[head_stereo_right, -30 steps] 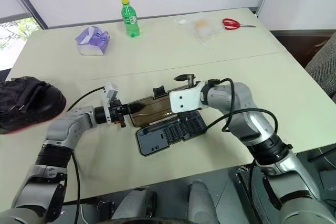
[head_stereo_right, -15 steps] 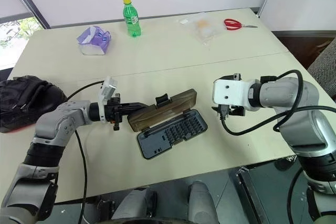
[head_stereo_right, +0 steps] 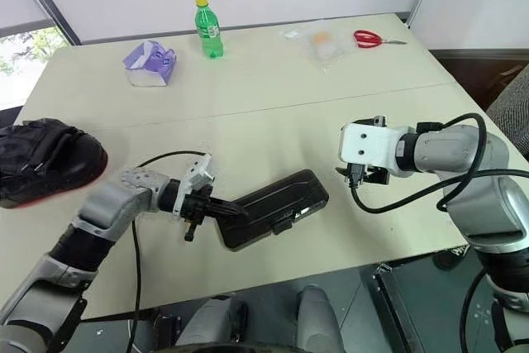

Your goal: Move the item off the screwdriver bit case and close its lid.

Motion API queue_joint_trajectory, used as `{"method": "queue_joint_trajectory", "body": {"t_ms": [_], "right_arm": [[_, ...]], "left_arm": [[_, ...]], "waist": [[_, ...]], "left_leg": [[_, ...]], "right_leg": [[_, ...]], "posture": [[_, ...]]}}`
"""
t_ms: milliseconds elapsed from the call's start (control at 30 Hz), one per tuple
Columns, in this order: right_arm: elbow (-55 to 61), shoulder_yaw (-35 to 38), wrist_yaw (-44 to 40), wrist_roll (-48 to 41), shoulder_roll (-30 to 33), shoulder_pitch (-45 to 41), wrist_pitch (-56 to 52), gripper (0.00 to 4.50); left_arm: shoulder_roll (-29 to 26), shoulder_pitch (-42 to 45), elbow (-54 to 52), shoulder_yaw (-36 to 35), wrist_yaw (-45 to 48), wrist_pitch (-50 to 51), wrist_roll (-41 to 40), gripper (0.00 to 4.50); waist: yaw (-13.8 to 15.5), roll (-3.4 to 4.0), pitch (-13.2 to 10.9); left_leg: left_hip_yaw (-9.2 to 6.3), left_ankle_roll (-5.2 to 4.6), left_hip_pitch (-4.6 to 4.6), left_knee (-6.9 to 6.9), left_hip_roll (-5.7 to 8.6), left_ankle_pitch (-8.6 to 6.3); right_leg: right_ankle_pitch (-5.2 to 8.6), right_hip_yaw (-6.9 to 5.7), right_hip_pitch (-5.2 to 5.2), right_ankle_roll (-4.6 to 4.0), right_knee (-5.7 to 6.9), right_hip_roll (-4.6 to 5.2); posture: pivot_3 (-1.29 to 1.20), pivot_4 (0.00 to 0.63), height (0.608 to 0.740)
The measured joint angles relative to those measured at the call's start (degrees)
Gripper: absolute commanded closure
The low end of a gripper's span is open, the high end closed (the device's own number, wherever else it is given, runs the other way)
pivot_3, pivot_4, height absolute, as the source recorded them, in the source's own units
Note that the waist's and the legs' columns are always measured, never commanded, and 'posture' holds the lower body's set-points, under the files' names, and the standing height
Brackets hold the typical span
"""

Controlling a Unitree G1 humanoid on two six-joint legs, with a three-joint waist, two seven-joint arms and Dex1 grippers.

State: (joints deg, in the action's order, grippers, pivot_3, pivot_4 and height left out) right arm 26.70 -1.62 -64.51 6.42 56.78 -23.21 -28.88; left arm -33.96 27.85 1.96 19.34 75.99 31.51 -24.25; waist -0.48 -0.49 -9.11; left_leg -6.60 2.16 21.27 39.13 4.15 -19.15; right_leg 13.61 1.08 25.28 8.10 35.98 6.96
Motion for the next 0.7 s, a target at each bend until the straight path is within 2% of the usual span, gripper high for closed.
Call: {"method": "queue_joint_trajectory", "body": {"t_ms": [100,167,267,500,633,700], "right_arm": [[1.4,-0.3,0.0,-2.6,-0.7,2.1,-2.0,0.52],[2.0,-0.2,0.0,-4.3,-0.8,2.3,-3.0,0.52],[2.4,0.0,0.1,-7.5,-1.6,2.2,-4.3,0.52],[5.3,2.5,-0.9,-19.8,-4.2,1.5,-8.9,0.52],[6.0,2.6,-0.4,-25.3,-5.3,1.0,-11.5,0.52],[6.2,2.5,0.2,-27.4,-6.2,1.0,-12.6,1.03]], "left_arm": [[0.3,0.2,2.1,1.6,0.8,-7.0,2.2,4.50],[0.3,0.2,2.8,1.7,0.8,-8.4,2.6,4.50],[0.4,0.7,3.2,1.2,1.0,-7.8,2.3,4.50],[2.3,4.5,7.1,-5.4,-2.0,3.1,-2.1,4.50],[2.9,9.7,6.8,-10.0,-2.7,9.7,-7.0,4.50],[3.4,11.5,7.0,-11.2,-3.5,10.6,-7.5,4.50]], "waist": [[0.1,0.14,0.1],[0.0,0.18,0.1],[-0.1,0.20,0.1],[-0.1,0.11,0.0],[-0.1,0.02,0.0],[-0.1,0.02,0.0]], "left_leg": [[0.00,-0.06,-0.47,-0.02,0.00,-0.03],[-0.04,-0.48,-0.98,-0.13,-0.04,-0.27],[-0.10,-0.48,-1.02,-0.13,-0.08,-0.27],[-0.13,-0.24,-0.70,-0.07,-0.06,-0.13],[-0.12,-0.23,-0.64,-0.07,-0.05,-0.13],[-0.12,-0.23,-0.64,-0.08,-0.05,-0.13]], "right_leg": [[0.00,0.00,-0.57,0.00,-0.20,0.00],[0.00,0.00,-1.06,0.00,-0.35,-0.01],[0.00,-0.01,-1.12,0.00,-0.39,-0.05],[-0.01,-0.01,-0.78,0.02,-0.30,-0.05],[-0.02,-0.01,-0.77,0.03,-0.43,-0.04],[-0.02,-0.01,-0.76,0.04,-0.44,-0.04]], "posture": [[0.00,0.150,0.740],[0.00,0.150,0.740],[0.00,0.150,0.740],[0.00,0.150,0.740],[0.00,0.150,0.740],[0.00,0.150,0.740]]}}
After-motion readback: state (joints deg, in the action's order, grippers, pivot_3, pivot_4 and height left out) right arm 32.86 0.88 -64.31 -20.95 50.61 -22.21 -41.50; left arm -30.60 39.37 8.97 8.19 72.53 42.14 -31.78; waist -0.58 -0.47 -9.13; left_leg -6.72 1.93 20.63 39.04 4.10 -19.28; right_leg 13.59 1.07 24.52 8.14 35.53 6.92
